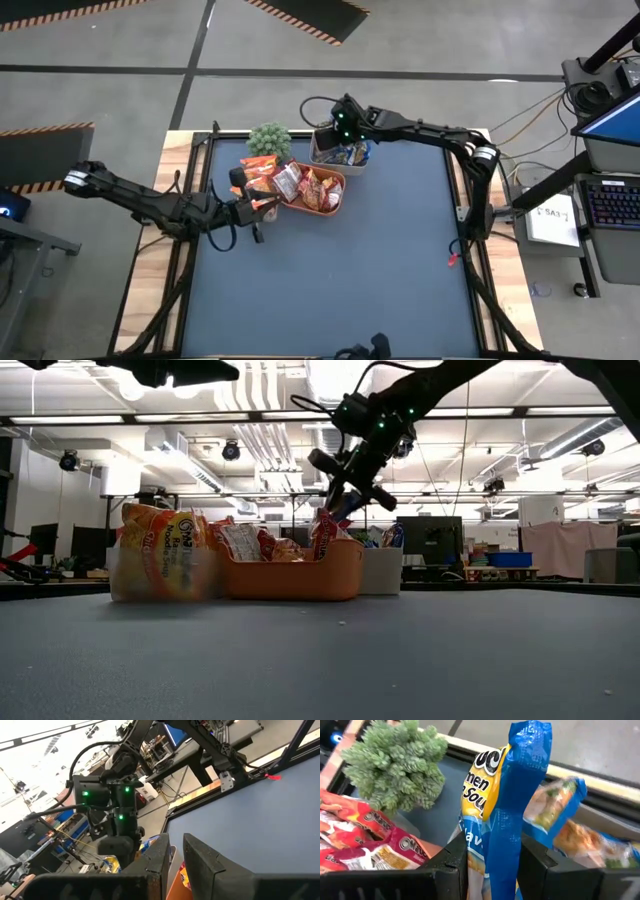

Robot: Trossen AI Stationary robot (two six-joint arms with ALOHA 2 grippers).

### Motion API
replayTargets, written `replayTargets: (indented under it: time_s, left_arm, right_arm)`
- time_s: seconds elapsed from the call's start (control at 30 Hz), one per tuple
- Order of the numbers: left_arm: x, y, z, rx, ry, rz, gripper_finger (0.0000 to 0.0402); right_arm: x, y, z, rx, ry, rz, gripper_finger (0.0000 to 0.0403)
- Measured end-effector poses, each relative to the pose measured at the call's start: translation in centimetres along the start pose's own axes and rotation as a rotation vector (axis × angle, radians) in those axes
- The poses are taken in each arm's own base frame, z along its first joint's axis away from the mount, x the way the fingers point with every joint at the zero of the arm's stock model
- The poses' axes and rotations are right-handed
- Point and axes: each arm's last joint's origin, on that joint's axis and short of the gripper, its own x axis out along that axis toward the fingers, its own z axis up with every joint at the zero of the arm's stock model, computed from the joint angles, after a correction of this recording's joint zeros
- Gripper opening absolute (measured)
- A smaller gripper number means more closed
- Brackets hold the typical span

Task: Sort Maruchan noodles
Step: Put the blue noodle pack into the gray bin

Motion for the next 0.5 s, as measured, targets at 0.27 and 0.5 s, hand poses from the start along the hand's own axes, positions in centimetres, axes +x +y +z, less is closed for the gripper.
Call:
replayTargets:
  time_s: [0.27, 0.5]
  left_arm:
    - [0.0, 0.0, 0.0, 0.001, -0.002, 0.001, 0.0039]
    - [0.0, 0.0, 0.0, 0.001, -0.002, 0.001, 0.0039]
  right_arm:
    - [0.9, -0.3, -0.5, 0.008, 0.033, -0.024, 0.0126]
    - [1.5, -0.4, -0.7, -0.009, 0.04, -0.028, 0.0191]
